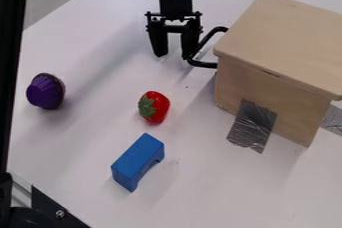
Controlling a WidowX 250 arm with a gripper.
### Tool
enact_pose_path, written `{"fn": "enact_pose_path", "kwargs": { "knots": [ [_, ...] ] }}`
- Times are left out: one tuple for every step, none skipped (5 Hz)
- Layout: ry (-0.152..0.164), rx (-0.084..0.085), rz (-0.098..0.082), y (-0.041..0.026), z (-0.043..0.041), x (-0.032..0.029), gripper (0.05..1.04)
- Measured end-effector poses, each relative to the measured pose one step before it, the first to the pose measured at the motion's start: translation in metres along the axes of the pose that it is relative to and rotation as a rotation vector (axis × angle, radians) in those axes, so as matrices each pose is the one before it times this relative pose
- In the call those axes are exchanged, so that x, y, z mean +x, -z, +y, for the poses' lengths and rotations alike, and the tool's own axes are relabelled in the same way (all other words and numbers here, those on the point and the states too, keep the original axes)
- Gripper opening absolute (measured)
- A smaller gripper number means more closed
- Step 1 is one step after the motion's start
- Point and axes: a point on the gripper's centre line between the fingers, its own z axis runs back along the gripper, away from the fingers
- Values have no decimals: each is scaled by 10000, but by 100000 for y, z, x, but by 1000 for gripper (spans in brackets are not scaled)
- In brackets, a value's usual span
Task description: Close the drawer
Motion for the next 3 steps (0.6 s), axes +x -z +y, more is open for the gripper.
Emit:
{"fn": "enact_pose_path", "kwargs": {
  "knots": [
    [-307, 1091, 414, 182, 513, -249, 998],
    [-182, 1466, -384, -2754, 639, -605, 998],
    [-135, 30, -191, -1216, 459, -1292, 998]
  ]
}}
